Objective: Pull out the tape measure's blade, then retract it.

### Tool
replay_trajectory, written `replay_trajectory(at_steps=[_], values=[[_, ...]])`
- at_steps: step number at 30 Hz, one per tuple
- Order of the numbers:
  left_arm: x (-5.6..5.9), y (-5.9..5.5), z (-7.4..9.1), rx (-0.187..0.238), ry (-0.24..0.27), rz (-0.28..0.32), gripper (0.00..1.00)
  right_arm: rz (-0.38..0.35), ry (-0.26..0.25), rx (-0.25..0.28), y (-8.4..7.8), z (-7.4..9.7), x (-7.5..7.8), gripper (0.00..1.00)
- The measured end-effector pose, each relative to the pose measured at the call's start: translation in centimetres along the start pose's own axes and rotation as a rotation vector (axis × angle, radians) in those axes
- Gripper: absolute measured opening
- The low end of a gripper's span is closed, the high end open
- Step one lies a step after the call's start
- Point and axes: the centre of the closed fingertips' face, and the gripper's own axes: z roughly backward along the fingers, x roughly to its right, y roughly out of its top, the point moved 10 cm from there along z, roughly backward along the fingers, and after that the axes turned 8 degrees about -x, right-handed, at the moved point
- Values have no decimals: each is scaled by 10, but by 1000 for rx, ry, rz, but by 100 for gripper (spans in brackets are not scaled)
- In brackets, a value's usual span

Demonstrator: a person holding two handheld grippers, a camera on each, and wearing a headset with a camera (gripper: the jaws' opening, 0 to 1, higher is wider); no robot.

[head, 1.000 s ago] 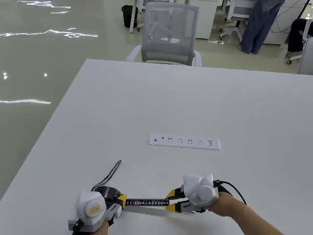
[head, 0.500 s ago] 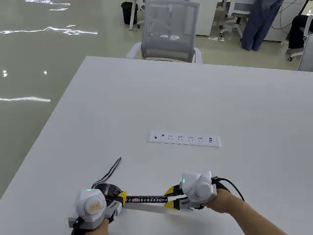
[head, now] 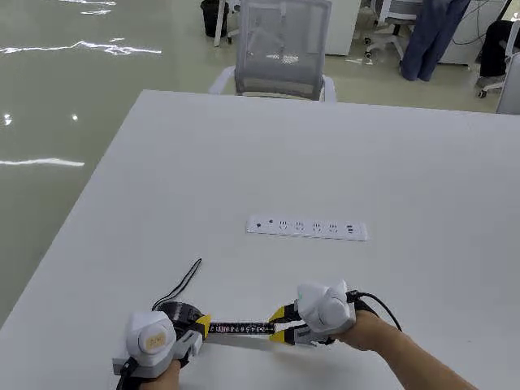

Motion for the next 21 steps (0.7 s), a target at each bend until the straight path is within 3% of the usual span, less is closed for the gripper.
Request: replay_trajectory(at_steps=[21], values=[[-1, 0, 1, 3, -7, 5, 62, 0, 3, 2, 5, -10, 0, 13]])
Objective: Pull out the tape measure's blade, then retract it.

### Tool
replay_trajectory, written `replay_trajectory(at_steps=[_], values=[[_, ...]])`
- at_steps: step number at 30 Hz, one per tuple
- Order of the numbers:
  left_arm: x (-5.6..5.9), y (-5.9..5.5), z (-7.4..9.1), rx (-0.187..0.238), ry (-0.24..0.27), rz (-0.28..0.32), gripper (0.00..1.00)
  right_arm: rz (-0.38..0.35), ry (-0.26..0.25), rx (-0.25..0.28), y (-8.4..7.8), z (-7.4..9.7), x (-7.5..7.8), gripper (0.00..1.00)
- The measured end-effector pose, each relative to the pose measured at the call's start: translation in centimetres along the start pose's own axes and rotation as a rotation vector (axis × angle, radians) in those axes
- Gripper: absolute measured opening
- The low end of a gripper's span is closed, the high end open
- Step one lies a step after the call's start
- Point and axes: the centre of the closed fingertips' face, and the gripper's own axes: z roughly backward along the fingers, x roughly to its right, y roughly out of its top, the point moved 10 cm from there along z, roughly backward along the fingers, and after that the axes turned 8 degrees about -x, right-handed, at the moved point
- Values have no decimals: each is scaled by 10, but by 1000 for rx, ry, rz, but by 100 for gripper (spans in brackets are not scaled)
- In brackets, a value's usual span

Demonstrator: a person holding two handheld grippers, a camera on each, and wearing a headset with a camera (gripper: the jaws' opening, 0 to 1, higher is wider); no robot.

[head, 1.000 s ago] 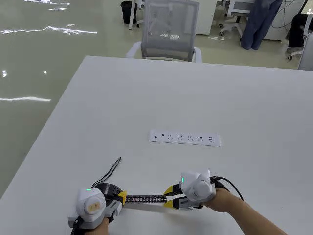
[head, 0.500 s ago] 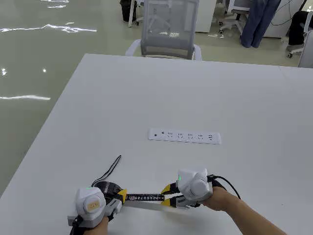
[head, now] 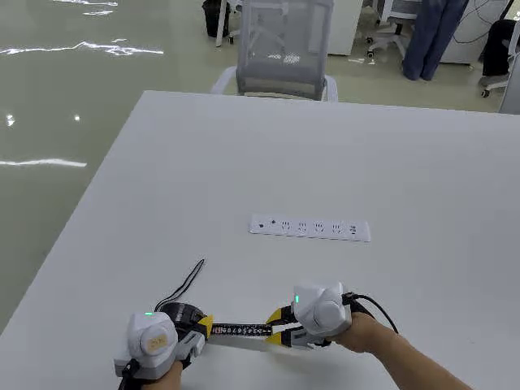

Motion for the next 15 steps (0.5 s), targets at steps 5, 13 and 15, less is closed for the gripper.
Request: replay_trajectory(at_steps=[5, 13, 15], values=[[0, 0, 0, -1, -4, 1, 62, 2, 1, 1, 4, 0, -1, 13], [-1, 0, 0, -4, -8, -4, 62, 7, 4, 3, 6, -3, 0, 13], [-1, 0, -1, -4, -9, -4, 62, 8, 5, 2, 7, -4, 0, 13]])
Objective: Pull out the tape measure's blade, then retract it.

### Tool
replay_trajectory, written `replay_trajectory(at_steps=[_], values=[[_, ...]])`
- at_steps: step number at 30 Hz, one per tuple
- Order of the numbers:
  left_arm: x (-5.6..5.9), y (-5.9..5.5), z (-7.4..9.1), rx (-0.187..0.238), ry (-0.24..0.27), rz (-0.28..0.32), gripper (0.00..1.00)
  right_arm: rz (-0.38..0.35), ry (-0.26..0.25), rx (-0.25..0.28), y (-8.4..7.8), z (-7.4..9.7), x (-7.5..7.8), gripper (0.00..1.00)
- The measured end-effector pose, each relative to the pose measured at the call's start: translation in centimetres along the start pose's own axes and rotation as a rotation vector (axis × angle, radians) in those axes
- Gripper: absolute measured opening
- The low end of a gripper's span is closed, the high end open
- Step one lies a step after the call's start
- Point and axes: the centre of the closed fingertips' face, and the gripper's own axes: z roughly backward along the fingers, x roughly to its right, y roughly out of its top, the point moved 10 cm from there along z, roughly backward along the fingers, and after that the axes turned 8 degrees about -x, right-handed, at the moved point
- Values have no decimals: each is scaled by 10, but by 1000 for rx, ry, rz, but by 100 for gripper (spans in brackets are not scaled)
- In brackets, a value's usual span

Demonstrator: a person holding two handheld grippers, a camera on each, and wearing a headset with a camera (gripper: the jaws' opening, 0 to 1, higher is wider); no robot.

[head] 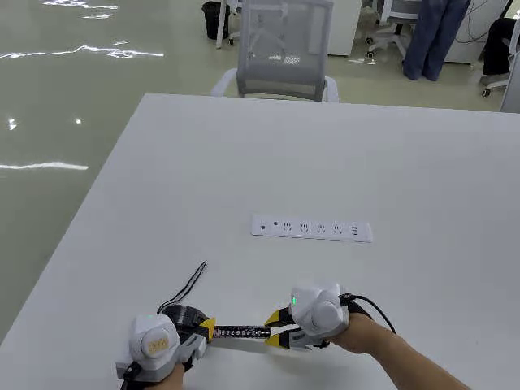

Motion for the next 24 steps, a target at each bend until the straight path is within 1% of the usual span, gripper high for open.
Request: replay_trajectory(at_steps=[8, 11, 24], values=[[0, 1, 1, -2, -4, 4, 62, 2, -1, 5, 3, -2, 0, 13], [-3, 0, -1, -1, -11, 11, 62, 1, 0, 6, 4, -3, 0, 13], [-3, 0, 1, 4, -18, 14, 62, 2, 1, 12, 7, -6, 0, 13]])
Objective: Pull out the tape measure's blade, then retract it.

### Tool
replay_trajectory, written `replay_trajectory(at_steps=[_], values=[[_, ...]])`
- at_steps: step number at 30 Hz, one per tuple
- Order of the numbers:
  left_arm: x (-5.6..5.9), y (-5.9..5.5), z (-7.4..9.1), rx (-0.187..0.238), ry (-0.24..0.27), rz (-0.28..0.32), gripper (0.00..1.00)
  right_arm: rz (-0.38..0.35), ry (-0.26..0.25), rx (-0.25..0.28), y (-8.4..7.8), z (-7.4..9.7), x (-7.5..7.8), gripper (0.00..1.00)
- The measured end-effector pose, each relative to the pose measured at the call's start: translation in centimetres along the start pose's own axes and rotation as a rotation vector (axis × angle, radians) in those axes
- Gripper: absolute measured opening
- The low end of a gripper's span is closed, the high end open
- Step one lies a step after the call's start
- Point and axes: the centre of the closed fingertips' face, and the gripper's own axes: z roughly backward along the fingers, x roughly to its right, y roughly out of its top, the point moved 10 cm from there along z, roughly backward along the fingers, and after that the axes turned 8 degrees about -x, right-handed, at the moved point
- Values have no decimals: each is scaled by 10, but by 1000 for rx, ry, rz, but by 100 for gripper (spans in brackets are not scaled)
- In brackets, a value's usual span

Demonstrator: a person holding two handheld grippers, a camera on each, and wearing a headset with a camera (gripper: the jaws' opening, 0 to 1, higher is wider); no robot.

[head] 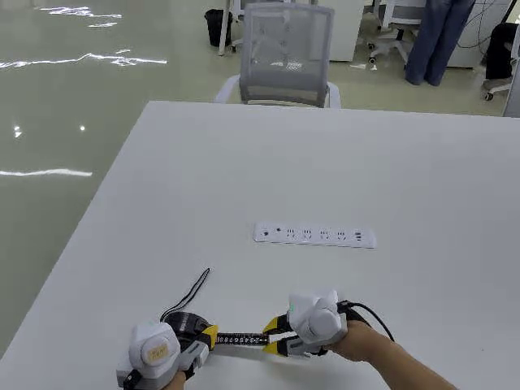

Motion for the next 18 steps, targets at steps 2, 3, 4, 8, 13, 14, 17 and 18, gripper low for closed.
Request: replay_trajectory(at_steps=[2, 3, 4, 8, 13, 14, 17, 18], values=[[0, 0, 0, 1, 0, -1, 62, 0, 0, 1, 0, -1, 0, 13], [-1, -1, -1, 1, 0, -1, 62, 1, 0, 1, 1, -1, 0, 13], [-1, -1, -1, 0, -1, -1, 62, 1, 1, 1, 1, -2, 0, 13], [-1, 0, -1, -2, -4, -4, 62, 1, 2, 3, 2, -3, 0, 13], [-1, 0, 0, -2, -6, -2, 62, 3, 1, 8, 4, -4, 0, 13], [-1, 0, 0, -2, -6, -1, 62, 4, 1, 9, 5, -4, 1, 13], [-2, 0, 0, -3, -8, -1, 62, 6, 2, 11, 7, -4, 1, 13], [-2, 0, 0, -2, -8, 0, 62, 6, 2, 11, 7, -5, 1, 13]])
